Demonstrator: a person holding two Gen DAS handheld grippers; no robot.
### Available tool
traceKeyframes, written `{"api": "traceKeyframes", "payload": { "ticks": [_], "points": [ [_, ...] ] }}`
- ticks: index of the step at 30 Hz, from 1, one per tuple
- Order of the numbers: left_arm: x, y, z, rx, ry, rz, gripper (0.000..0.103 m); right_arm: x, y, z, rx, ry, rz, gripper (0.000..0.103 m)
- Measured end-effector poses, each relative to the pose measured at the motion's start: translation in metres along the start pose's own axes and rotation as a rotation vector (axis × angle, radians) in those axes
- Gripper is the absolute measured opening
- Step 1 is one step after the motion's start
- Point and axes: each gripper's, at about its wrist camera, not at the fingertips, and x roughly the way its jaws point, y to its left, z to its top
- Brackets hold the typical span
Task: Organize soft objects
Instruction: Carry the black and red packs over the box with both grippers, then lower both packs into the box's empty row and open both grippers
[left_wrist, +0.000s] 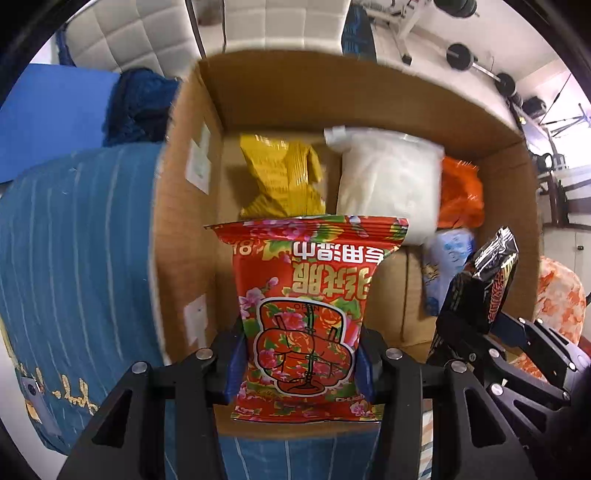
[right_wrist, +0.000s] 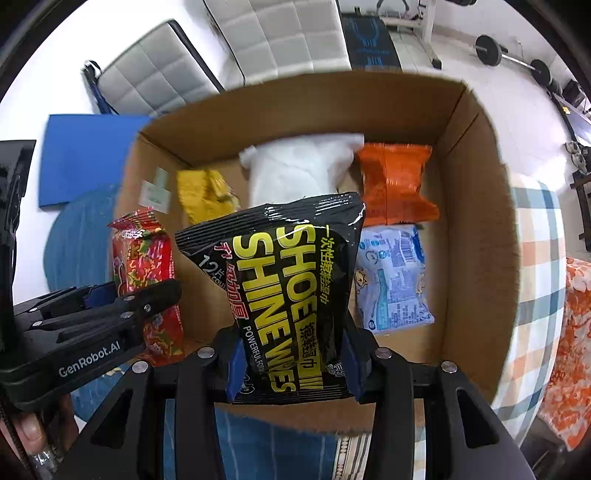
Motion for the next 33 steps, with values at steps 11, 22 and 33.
{"api": "traceKeyframes", "payload": {
  "ticks": [11, 22, 33],
  "points": [
    [0.055, -0.002, 0.011, 0.02, 0.125, 0.031, 0.045, 0.063, -0.005, 0.009, -0.013, 0.126, 0.015, 0.046],
    [0.065, -0.015, 0.007, 0.039, 0.145, 0.06, 0.047, 0.098, -0.004, 0.027, -0.003, 0.168, -0.006, 0.048],
    [0.032, -0.027, -0.002, 0.03, 0.076, 0.095, 0.058, 0.097, -0.009, 0.025, -0.016, 0.164, -0.017, 0.05]
  ]
}}
